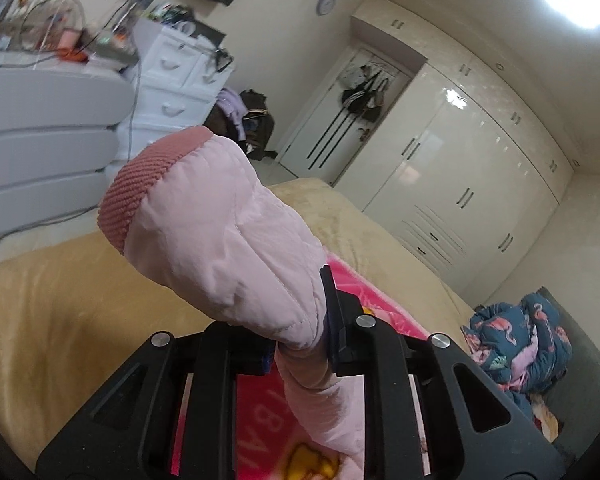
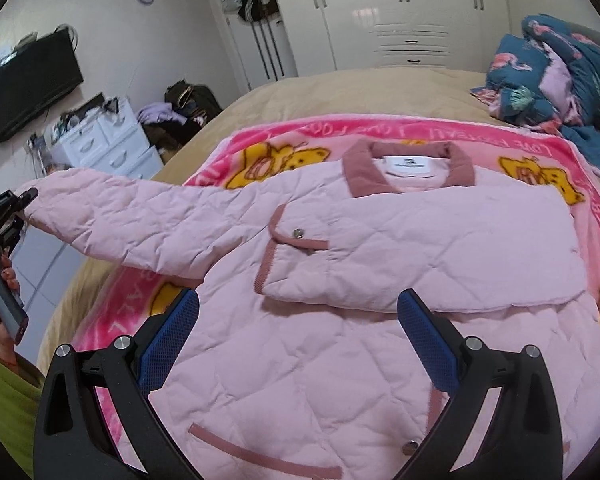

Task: Fold large clothes
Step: 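Lift the held sleeve up with the left tool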

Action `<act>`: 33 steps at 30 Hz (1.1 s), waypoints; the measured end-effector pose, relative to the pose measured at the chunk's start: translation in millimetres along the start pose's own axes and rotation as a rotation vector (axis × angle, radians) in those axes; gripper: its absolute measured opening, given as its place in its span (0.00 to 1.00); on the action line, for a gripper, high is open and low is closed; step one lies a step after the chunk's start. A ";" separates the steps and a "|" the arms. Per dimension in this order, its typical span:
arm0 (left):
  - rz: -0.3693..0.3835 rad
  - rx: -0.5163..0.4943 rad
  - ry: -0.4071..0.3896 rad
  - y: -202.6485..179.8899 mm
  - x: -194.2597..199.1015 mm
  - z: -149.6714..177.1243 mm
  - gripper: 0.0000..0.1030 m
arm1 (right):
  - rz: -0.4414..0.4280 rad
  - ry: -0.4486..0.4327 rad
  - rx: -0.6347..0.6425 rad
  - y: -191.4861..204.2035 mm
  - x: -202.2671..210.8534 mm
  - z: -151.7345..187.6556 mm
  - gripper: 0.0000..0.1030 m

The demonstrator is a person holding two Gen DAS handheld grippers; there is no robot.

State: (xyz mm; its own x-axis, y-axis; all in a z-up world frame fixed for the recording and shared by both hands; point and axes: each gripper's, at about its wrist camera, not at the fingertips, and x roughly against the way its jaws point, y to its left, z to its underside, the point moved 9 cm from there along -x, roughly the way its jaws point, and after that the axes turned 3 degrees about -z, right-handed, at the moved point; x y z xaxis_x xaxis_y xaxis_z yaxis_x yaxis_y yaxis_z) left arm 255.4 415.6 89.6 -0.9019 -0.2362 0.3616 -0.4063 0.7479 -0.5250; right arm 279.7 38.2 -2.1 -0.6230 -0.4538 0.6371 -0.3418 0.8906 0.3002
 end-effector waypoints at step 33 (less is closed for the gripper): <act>0.150 -0.293 0.007 -189.5 43.0 48.9 0.11 | 0.094 -0.126 -0.128 -103.7 97.7 10.0 0.96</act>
State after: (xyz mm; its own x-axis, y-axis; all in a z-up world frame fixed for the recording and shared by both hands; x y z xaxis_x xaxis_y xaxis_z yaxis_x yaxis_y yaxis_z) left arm 286.4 233.4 167.0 -0.9471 -0.1059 0.3030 -0.2084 0.9208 -0.3296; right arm 247.2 -98.7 21.9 -0.7339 -0.3617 0.5749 -0.1906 0.9221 0.3368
